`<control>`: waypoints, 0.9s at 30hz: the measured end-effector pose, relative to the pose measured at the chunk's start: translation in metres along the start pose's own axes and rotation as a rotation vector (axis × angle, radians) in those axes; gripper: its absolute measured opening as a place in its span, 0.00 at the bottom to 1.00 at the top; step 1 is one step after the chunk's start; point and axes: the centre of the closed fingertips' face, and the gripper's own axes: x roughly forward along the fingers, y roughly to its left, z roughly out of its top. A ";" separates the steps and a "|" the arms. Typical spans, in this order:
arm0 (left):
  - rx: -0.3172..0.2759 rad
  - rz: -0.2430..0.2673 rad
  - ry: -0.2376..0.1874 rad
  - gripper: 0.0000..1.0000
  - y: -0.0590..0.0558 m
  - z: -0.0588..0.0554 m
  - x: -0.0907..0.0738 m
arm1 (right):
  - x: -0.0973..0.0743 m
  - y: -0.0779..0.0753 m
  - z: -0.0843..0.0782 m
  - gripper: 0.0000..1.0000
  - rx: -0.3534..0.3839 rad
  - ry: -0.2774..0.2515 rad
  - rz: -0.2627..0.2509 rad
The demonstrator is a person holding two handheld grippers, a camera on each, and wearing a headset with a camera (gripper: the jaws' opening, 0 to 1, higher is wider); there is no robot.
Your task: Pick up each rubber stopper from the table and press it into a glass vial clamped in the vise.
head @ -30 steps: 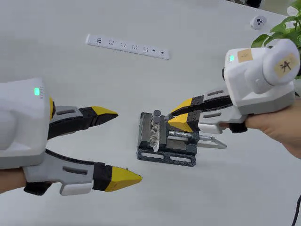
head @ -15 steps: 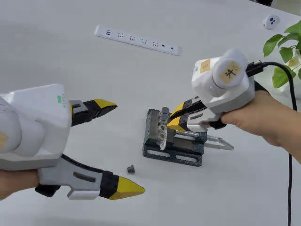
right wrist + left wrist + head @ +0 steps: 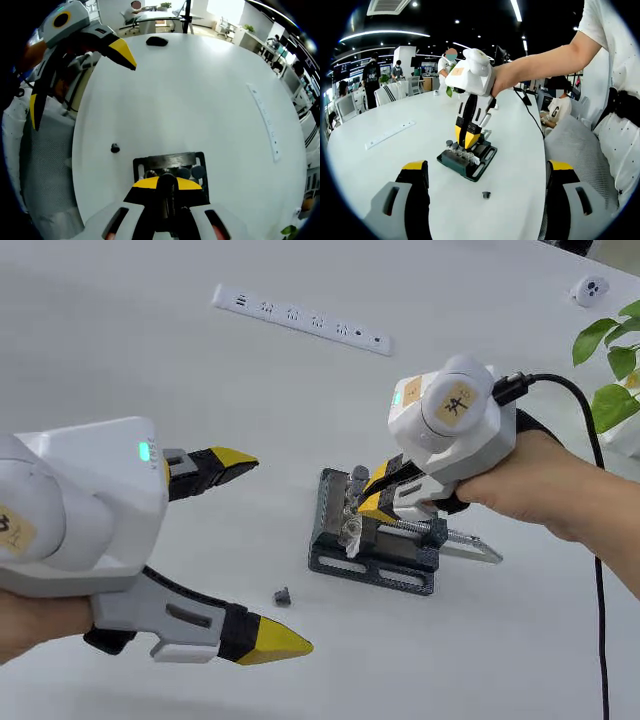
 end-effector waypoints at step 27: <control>-0.017 0.003 -0.021 0.96 -0.003 0.000 -0.001 | 0.002 0.003 0.000 0.05 -0.043 0.115 0.033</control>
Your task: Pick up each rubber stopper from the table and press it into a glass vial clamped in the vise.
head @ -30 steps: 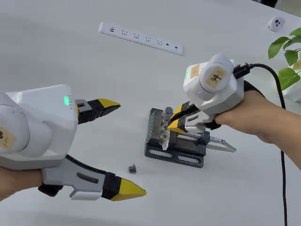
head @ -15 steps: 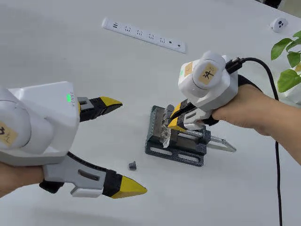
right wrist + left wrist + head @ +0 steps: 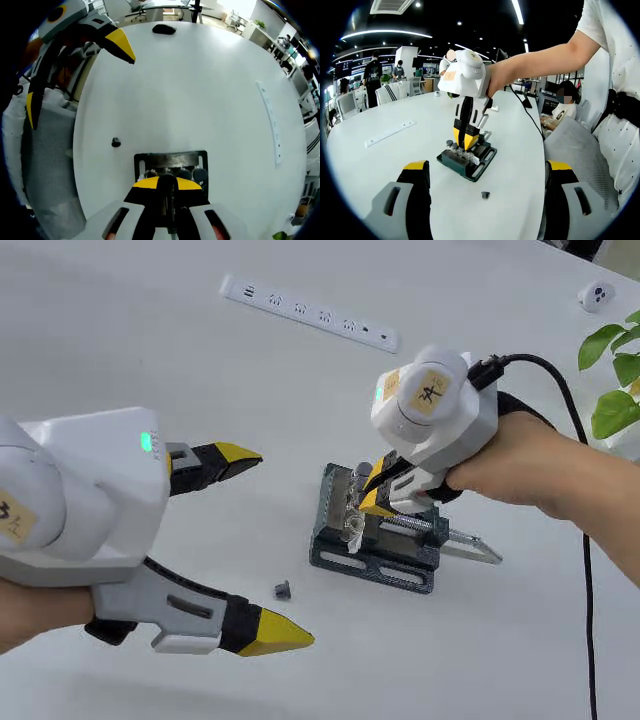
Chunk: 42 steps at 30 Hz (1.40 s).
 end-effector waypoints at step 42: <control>-0.011 -0.008 -0.021 0.93 -0.002 0.006 0.004 | 0.002 0.001 -0.002 0.07 0.067 0.057 0.021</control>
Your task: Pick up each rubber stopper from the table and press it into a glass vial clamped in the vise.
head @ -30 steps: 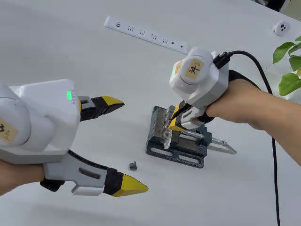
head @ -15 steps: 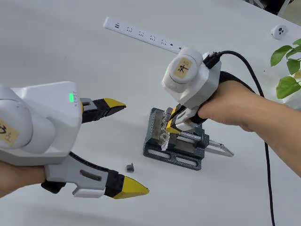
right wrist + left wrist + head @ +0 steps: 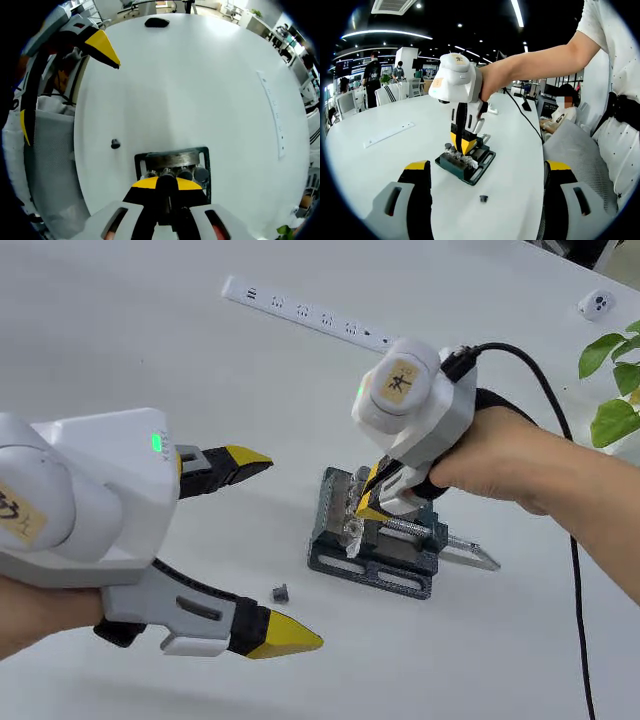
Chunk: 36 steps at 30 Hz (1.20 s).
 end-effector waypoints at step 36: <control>-0.006 -0.015 0.008 0.91 -0.003 -0.003 0.004 | -0.001 0.001 0.002 0.09 0.033 -0.089 -0.020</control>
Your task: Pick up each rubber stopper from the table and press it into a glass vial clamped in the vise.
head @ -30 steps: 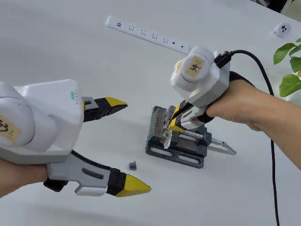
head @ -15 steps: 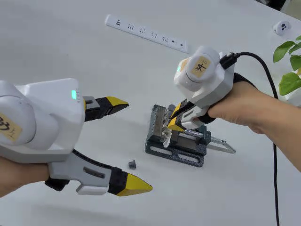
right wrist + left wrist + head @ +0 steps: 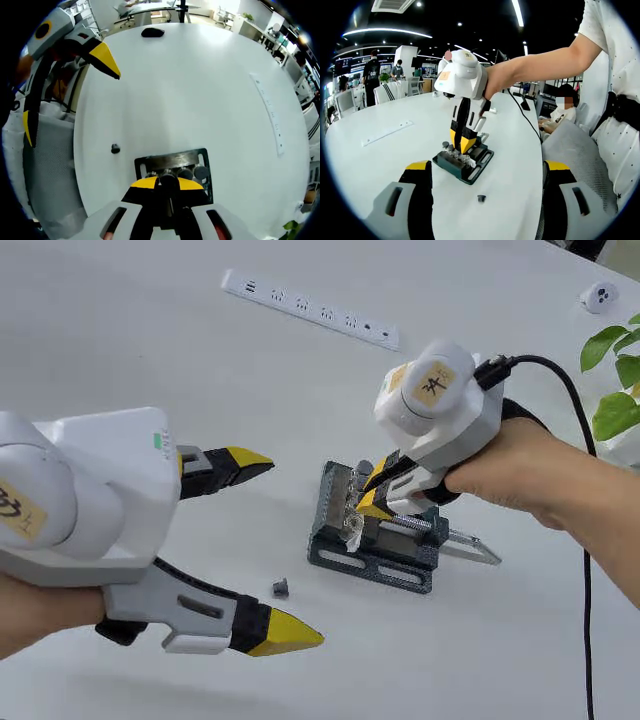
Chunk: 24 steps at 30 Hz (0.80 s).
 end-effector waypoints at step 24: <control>-0.001 -0.005 0.002 0.90 -0.002 0.000 0.001 | -0.008 -0.005 -0.001 0.01 0.045 -0.053 -0.013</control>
